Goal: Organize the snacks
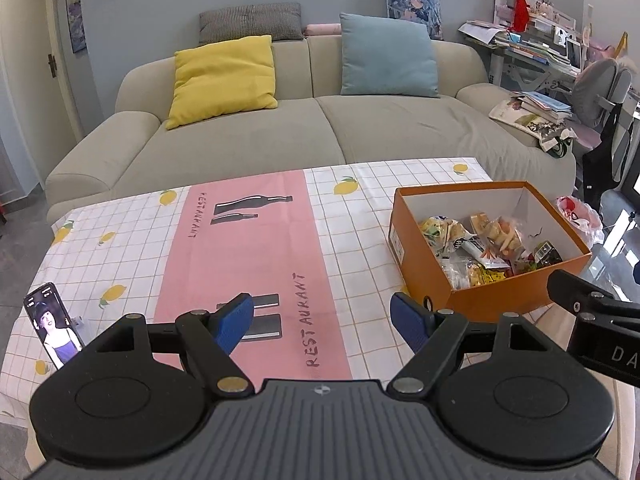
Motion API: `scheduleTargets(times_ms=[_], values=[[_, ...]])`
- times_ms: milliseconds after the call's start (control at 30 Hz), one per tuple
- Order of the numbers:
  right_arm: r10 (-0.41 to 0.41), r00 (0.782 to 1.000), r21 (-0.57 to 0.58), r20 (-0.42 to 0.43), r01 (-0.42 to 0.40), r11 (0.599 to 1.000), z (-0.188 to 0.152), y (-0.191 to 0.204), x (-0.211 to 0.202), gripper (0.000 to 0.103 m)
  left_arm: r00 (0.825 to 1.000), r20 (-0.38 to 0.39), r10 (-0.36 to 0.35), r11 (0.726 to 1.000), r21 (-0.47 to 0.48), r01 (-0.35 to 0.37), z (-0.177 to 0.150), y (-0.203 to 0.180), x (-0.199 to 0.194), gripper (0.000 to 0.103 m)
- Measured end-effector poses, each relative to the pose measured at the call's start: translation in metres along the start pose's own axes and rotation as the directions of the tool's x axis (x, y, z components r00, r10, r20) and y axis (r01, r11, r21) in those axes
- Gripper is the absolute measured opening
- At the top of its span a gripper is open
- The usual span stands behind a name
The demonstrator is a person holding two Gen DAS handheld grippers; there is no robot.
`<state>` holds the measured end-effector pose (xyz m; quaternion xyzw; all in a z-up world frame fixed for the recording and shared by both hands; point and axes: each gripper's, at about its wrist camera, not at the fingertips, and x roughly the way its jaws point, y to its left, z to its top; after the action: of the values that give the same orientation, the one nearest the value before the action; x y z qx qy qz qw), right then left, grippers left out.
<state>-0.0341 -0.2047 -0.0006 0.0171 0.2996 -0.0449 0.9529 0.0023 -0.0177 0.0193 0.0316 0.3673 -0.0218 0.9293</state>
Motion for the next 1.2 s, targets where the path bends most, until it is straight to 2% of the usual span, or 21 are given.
scheduleTargets(times_ms=[1200], values=[[-0.015, 1.000, 0.013, 0.010, 0.015, 1.000, 0.0000, 0.0027, -0.0065, 0.100, 1.000, 0.005, 0.001, 1.000, 0.003, -0.001, -0.0002, 0.0001, -0.0008, 0.091]])
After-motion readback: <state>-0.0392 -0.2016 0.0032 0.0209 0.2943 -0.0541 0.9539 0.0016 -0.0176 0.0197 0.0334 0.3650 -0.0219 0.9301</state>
